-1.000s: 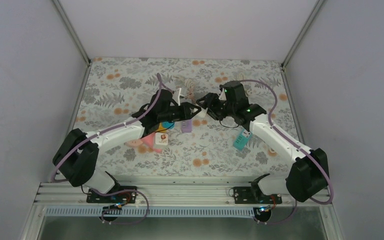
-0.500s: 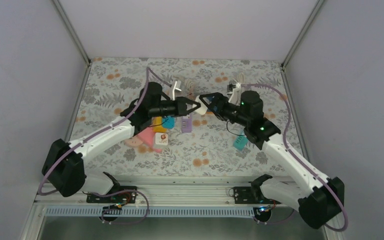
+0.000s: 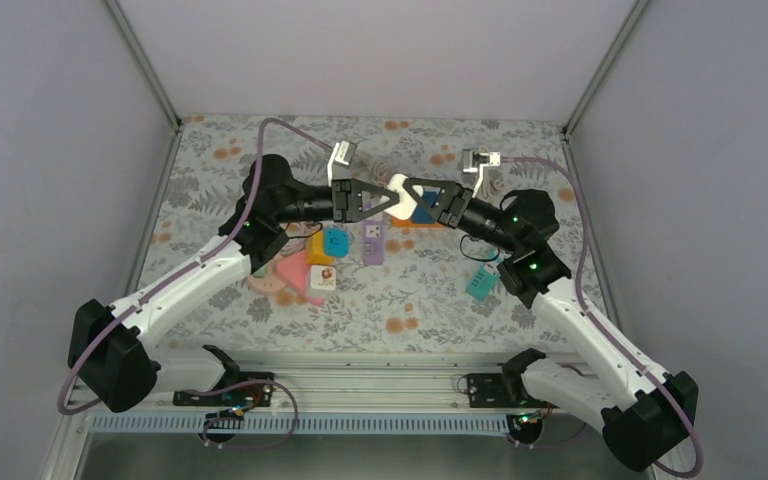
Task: Insert the plug
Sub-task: Pick up the plug from the center of the board.
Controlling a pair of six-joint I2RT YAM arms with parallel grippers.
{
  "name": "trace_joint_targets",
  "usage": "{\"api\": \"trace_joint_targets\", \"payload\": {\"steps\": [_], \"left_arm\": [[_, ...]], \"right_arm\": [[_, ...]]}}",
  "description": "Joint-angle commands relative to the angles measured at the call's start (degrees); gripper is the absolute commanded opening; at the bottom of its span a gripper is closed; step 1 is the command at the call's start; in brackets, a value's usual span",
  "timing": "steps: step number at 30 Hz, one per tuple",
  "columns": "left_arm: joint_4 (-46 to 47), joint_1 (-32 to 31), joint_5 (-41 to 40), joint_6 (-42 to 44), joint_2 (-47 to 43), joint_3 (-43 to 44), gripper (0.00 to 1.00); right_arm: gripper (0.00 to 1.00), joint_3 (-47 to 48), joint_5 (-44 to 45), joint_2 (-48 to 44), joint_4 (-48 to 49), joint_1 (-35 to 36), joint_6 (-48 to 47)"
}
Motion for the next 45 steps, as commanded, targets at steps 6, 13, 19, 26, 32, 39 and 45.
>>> {"api": "trace_joint_targets", "payload": {"steps": [6,13,19,26,32,39,45], "left_arm": [[2.8,0.1,0.6,1.7,-4.7,0.1,0.32],[5.0,0.1,0.8,0.6,-4.1,-1.2,0.15],[5.6,0.1,1.4,0.2,-3.8,-2.3,0.38],[6.9,0.2,0.5,-0.2,-3.8,-3.3,0.23],[8.0,0.3,-0.1,-0.7,-2.8,-3.3,0.1],[10.9,0.3,0.3,-4.1,-1.8,-3.7,0.08],[11.2,0.3,0.9,-5.2,-1.1,-4.3,0.08]], "right_arm": [[0.04,3.0,-0.1,-0.6,1.0,0.0,1.0],[0.03,3.1,-0.1,-0.7,1.3,0.0,0.7],[0.04,2.5,0.7,-1.7,2.4,0.0,0.3],[0.03,1.9,-0.5,-1.3,3.5,0.0,0.8],[0.17,1.5,-1.4,-0.7,3.0,0.0,0.8],[0.47,2.4,-3.9,3.3,2.2,1.4,0.4],[0.36,2.7,-3.0,3.7,1.7,1.8,-0.2]]}}
